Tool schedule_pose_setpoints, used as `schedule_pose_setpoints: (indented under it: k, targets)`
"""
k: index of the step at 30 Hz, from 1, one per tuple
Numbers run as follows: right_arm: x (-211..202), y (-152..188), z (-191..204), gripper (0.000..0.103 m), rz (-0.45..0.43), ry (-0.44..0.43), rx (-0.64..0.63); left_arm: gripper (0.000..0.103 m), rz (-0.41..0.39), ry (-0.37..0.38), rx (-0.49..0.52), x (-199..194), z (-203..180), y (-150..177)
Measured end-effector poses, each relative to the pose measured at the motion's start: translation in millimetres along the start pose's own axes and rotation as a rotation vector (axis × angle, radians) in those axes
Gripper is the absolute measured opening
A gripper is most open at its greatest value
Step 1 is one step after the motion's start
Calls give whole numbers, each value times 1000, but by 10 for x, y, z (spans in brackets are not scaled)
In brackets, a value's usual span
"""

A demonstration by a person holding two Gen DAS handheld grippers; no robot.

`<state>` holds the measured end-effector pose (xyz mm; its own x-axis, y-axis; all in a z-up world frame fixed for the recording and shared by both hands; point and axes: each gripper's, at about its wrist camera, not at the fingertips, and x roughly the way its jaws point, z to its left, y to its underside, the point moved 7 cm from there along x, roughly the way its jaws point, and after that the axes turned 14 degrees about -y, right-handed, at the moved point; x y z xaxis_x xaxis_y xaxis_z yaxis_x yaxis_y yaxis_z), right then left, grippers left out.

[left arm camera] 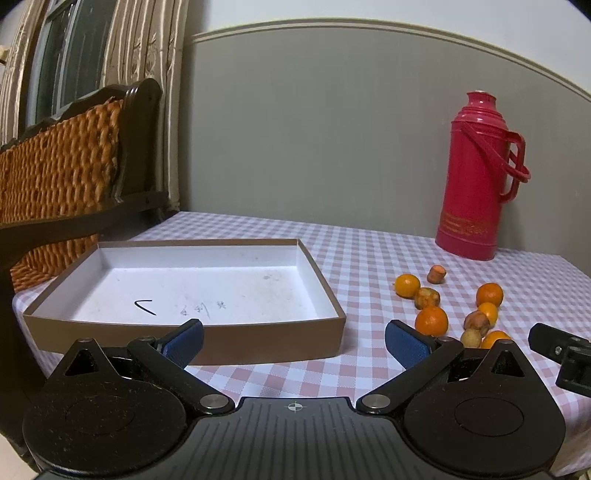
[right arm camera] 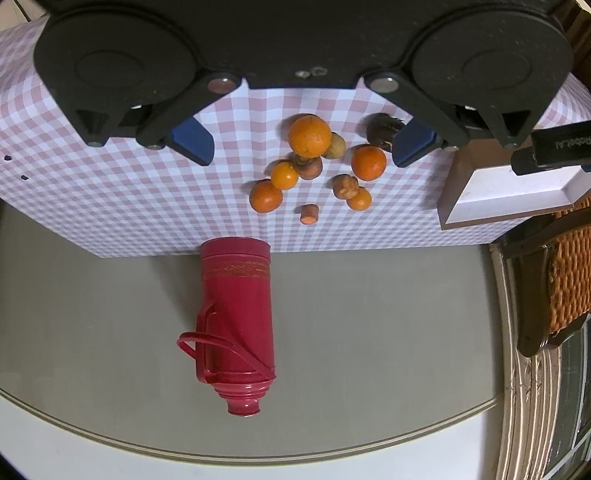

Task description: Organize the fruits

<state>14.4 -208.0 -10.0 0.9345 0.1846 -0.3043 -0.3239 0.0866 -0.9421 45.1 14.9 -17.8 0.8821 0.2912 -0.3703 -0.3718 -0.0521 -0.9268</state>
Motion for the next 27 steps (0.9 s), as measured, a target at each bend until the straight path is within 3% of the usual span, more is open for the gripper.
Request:
schedule_pose_setpoints:
  k: [27]
  targets:
    - [-12, -11, -72, 97, -1, 8, 55, 103, -33, -21, -13, -37, 75, -52]
